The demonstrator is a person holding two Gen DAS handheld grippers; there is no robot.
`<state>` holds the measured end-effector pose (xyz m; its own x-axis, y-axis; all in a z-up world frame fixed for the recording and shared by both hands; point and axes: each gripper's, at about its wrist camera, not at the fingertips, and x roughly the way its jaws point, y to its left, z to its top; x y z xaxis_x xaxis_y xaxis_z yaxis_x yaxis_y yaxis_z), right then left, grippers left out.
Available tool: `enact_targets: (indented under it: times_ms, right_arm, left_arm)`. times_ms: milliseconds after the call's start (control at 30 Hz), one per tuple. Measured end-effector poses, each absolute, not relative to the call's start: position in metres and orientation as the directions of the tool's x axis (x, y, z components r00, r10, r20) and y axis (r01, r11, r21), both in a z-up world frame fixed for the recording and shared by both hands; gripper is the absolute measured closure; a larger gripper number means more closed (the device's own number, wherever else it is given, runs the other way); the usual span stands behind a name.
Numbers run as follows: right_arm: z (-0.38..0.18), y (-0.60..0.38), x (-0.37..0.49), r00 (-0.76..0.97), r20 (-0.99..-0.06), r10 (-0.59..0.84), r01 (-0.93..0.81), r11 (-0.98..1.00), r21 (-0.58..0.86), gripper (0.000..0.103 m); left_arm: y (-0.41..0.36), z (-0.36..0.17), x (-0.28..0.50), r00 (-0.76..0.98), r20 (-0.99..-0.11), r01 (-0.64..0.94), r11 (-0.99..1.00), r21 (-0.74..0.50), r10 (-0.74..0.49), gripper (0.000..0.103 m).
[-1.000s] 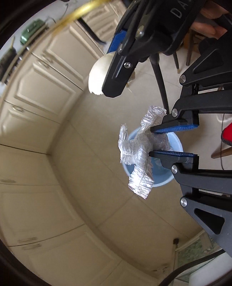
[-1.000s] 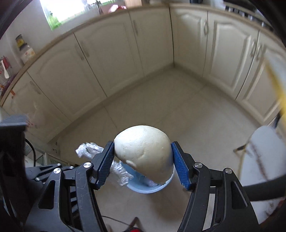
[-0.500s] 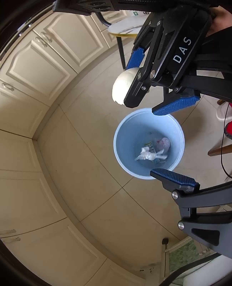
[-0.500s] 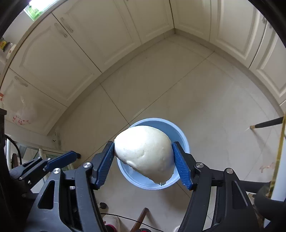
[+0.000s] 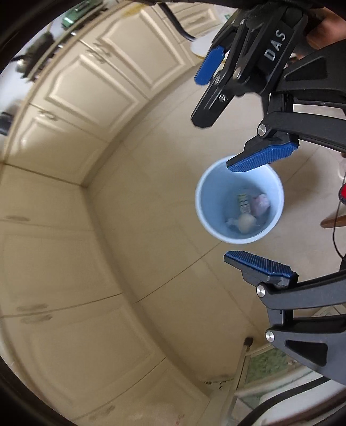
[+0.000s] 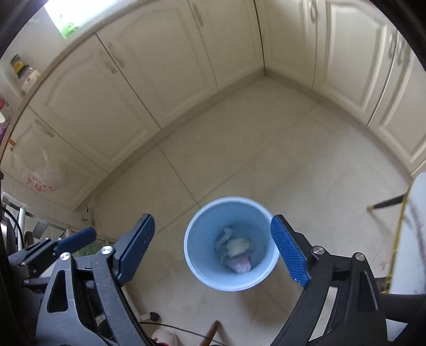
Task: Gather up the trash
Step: 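Move both grippers back toward the table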
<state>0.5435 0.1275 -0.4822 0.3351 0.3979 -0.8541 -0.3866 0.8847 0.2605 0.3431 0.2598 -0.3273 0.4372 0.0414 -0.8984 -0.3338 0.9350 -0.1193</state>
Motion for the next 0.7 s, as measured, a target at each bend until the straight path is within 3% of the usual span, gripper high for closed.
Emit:
enact_targets:
  times_ms: [200, 333, 400, 567, 700]
  right_arm:
    - [-0.392, 0.112, 0.507, 0.496, -0.765, 0.412, -0.414, 0.886, 0.208, 0.009]
    - [-0.329, 0.087, 0.474, 0.611, -0.682, 0.401, -0.403, 0.9, 0.168, 0.006]
    - [-0.294, 0.067, 0.45, 0.675, -0.63, 0.383, -0.385, 0.912, 0.142, 0.0]
    - [-0.221, 0.021, 0.389, 0.799, -0.504, 0.328, -0.331, 0.939, 0.087, 0.0]
    - [-0.17, -0.013, 0.341, 0.873, -0.417, 0.255, -0.263, 0.964, 0.038, 0.0]
  left_arm:
    - [0.239, -0.254, 0.31, 0.575, -0.81, -0.333, 0.937, -0.103, 0.115, 0.043]
    - [0.196, -0.201, 0.279, 0.683, -0.711, -0.313, 0.946, -0.079, 0.167, 0.032]
    - [0.171, -0.177, 0.261, 0.738, -0.648, -0.299, 0.952, -0.06, 0.19, 0.028]
    - [0.098, -0.136, 0.214, 0.836, -0.499, -0.264, 0.964, -0.006, 0.226, 0.008]
    - [0.038, -0.115, 0.175, 0.901, -0.379, -0.213, 0.977, 0.031, 0.209, 0.002]
